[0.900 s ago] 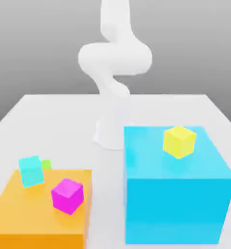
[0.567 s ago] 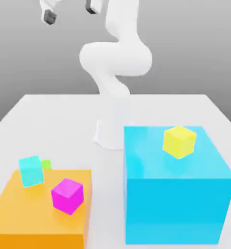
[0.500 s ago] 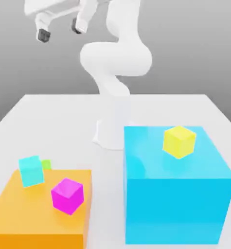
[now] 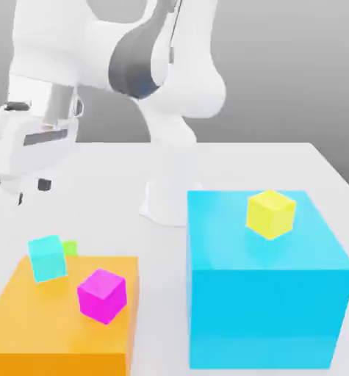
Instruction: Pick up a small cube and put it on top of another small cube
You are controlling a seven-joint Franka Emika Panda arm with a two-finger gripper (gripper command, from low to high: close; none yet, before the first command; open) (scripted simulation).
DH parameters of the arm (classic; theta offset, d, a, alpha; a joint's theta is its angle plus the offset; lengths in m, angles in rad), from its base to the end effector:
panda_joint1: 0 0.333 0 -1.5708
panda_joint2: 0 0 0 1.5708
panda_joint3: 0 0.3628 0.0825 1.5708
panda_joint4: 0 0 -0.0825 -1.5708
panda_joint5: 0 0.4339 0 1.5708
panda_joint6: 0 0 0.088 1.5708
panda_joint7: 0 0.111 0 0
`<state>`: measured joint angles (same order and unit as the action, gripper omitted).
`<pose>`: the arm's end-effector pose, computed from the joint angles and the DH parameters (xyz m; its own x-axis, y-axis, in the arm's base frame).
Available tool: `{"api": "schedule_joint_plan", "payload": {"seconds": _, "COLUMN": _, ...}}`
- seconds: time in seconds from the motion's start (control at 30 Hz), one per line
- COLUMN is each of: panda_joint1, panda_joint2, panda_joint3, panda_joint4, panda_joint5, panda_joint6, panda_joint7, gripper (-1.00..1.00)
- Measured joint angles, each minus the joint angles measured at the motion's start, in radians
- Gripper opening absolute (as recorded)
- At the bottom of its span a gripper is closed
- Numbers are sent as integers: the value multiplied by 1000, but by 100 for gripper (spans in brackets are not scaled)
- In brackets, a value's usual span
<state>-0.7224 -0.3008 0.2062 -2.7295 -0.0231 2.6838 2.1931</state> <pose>0.3733 -0.2149 0.3418 -0.8929 -0.4428 -0.0812 -0.4132 0.8777 -0.2429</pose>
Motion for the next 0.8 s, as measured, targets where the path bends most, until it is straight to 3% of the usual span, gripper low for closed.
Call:
{"api": "schedule_joint_plan", "payload": {"seconds": 0.43, "panda_joint1": -214, "panda_joint2": 207, "panda_joint3": -24, "panda_joint4": -189, "panda_joint5": 45, "panda_joint6": 168, "panda_joint7": 567, "gripper": 0}}
{"api": "schedule_joint_plan", "payload": {"seconds": 0.8, "panda_joint1": -184, "panda_joint2": 371, "panda_joint3": 6, "panda_joint4": -175, "panda_joint5": 386, "panda_joint6": 296, "panda_joint7": 398, "gripper": 0}}
